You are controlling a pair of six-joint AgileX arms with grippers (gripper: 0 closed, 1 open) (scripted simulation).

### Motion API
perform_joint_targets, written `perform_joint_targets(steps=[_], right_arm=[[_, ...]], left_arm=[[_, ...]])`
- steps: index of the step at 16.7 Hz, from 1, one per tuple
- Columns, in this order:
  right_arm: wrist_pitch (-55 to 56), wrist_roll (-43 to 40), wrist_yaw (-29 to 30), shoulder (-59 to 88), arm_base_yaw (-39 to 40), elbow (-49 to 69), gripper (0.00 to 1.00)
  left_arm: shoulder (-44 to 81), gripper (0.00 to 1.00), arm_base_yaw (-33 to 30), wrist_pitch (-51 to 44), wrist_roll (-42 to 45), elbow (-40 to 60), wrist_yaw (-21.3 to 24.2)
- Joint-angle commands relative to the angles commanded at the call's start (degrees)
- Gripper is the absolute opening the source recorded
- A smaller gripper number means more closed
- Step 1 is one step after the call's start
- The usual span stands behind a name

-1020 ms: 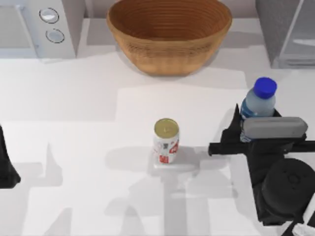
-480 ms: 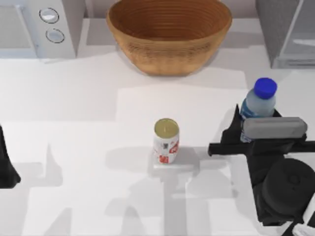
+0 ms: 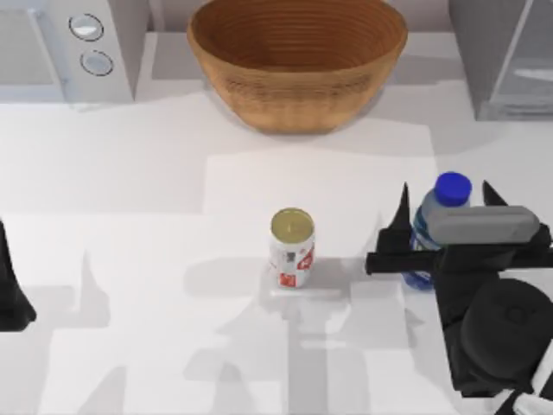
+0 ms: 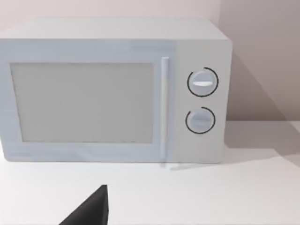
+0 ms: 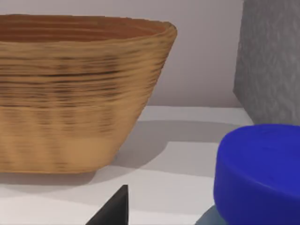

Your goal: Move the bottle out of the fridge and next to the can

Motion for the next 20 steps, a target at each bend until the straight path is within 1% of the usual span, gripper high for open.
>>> perform_joint_targets(steps=[8,14,18,20], right_arm=[[0.13,0.00,0.21,-0.02,0.15,-0.14,1.00],[3.65,0.03,5.49,-0.89,5.47,-4.63,1.00],[3.53,0.02,5.40,-0.67,5.25,-4.46,1.00],[2.26,0.02,4.13,-2.40,4.73,-4.79,1.00]], left_arm=[[0.00,1.00,0.00,0.00,0.00,0.00,0.00],[0.00,1.00,0.00,0.00,0.00,0.00,0.00],[0.00,1.00,0.00,0.00,0.00,0.00,0.00],[0.00,1.00,0.00,0.00,0.00,0.00,0.00]])
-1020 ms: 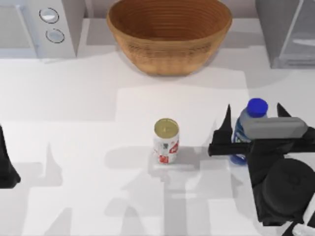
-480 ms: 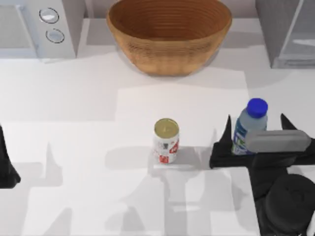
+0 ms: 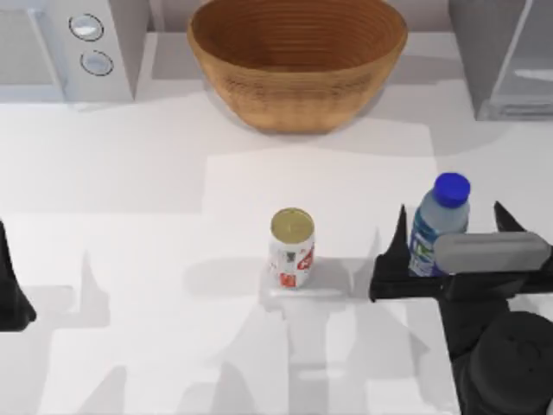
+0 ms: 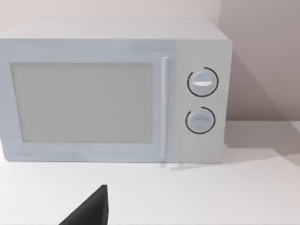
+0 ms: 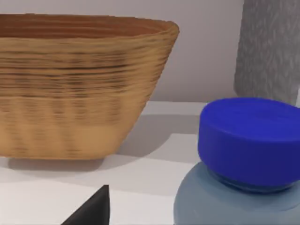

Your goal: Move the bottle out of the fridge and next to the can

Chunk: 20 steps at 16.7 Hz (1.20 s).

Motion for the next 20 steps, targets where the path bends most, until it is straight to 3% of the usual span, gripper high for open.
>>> perform_joint_targets(steps=[7,14,20], right_arm=[[-18.44,0.12,-14.88,-23.72,-7.27,-3.31,1.00],[-51.94,0.23,-32.49,-60.25,-24.52,-10.02,1.00],[-79.23,0.51,-43.10,-90.64,-38.56,-13.22,1.00]], left_arm=[[0.00,1.00,0.00,0.00,0.00,0.00,0.00],[0.00,1.00,0.00,0.00,0.00,0.00,0.00],[0.00,1.00,0.00,0.00,0.00,0.00,0.00]])
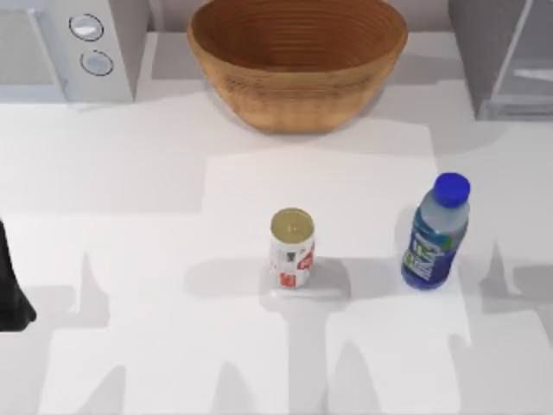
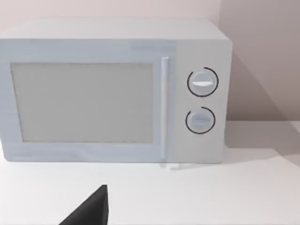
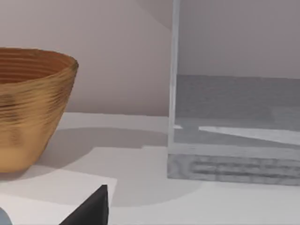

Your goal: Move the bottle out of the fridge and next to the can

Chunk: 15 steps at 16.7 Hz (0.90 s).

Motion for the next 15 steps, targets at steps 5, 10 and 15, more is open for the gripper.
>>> perform_joint_targets(steps=[5,10,15], right_arm=[[-14.93,0.02,-4.79,-17.39,-7.66,-1.04,1.00],[-19.13,-0.02,-5.77,-22.42,-9.95,-1.29,1.00],[-19.73,-0.03,-5.66,-22.83,-9.81,-0.58,1.00]], left_arm=[[0.00,1.00,0.00,0.00,0.00,0.00,0.00],[0.00,1.00,0.00,0.00,0.00,0.00,0.00],[0.00,1.00,0.00,0.00,0.00,0.00,0.00]])
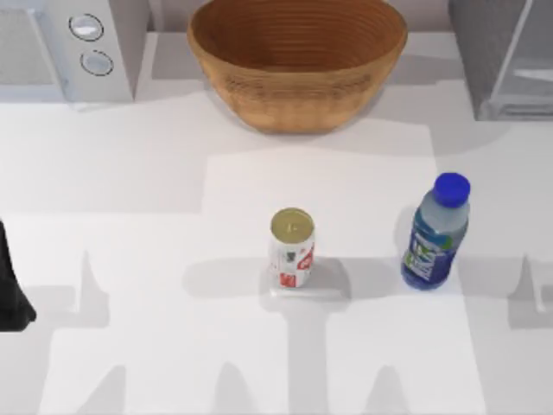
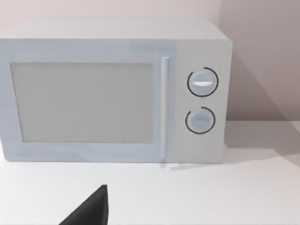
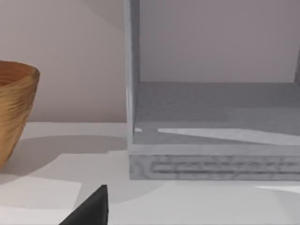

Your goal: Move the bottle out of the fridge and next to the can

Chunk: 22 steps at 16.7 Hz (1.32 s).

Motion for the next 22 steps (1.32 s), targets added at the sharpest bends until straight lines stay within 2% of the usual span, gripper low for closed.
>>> perform_joint_targets(steps=[5,17,22], right_arm=[[-12.28,-0.01,0.08,-8.22,-0.16,6.82,1.00],[-71.19,-0.33,-0.20,-38.83,-0.23,31.91,1.00],[-82.91,-0.63,-0.16,-45.27,-0.35,37.20,1.00]], left_arm=[[0.00,1.00,0.00,0.00,0.00,0.00,0.00],[0.00,1.00,0.00,0.00,0.00,0.00,0.00],[0.00,1.00,0.00,0.00,0.00,0.00,0.00]])
